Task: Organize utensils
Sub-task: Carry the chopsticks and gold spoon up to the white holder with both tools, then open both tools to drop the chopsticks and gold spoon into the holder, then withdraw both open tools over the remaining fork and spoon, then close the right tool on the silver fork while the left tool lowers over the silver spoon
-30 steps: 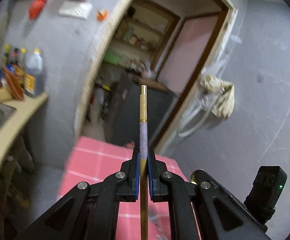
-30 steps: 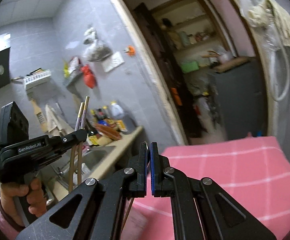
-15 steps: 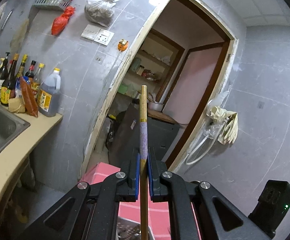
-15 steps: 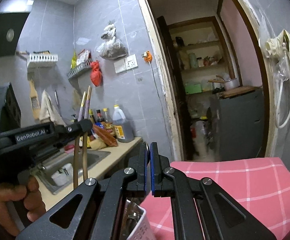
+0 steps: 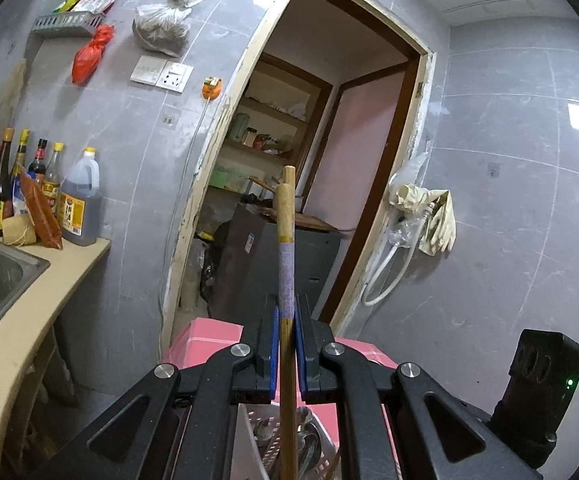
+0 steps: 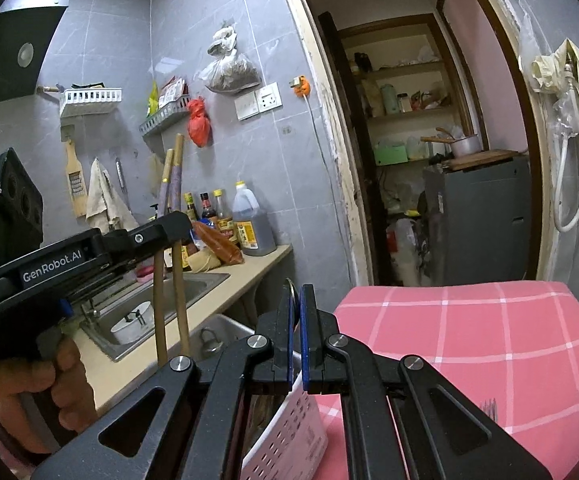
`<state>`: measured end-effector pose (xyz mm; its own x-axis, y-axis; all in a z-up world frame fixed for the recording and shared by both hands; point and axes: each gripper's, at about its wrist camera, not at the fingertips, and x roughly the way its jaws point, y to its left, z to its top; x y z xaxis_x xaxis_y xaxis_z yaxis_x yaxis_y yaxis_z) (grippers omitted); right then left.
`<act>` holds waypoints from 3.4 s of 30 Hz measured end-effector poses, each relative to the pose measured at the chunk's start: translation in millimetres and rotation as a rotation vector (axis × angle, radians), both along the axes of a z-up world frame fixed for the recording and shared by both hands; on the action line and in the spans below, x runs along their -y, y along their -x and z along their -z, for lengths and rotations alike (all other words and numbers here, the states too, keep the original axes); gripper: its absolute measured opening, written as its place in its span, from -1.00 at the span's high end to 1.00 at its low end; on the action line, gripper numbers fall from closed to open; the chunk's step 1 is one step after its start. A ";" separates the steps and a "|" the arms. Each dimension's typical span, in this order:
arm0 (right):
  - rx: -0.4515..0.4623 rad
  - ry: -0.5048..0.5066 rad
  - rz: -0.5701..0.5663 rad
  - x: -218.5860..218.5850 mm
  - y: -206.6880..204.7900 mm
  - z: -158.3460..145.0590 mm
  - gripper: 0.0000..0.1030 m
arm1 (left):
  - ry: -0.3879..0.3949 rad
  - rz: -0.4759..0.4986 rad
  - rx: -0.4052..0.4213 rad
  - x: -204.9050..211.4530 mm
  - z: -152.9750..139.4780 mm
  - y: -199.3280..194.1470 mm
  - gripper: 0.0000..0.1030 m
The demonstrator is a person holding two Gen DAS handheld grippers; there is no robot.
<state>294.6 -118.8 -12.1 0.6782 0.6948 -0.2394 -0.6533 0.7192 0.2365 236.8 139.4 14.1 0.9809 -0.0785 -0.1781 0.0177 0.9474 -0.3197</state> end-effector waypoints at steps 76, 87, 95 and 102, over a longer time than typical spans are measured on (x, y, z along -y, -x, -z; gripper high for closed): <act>-0.315 0.253 0.340 256.2 16.0 96.0 -0.96 | 0.011 0.155 -0.467 192.6 103.2 14.3 -0.99; -0.363 0.225 0.114 232.2 -47.4 123.6 -0.95 | 0.174 0.150 -0.593 190.7 160.4 -29.2 -0.57; -0.489 0.197 -0.045 215.8 -83.8 146.9 -0.34 | 0.232 0.184 -0.611 199.2 177.5 -55.7 0.03; -0.502 0.233 -0.152 190.0 -112.4 152.1 -0.11 | 0.267 0.189 -0.617 199.5 185.1 -70.1 0.39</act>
<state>407.1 -308.8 -164.2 0.3386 0.6662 -0.6645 -0.6023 0.6960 0.3909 306.9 -60.1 -171.0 0.6723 -0.3563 -0.6489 -0.0854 0.8333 -0.5461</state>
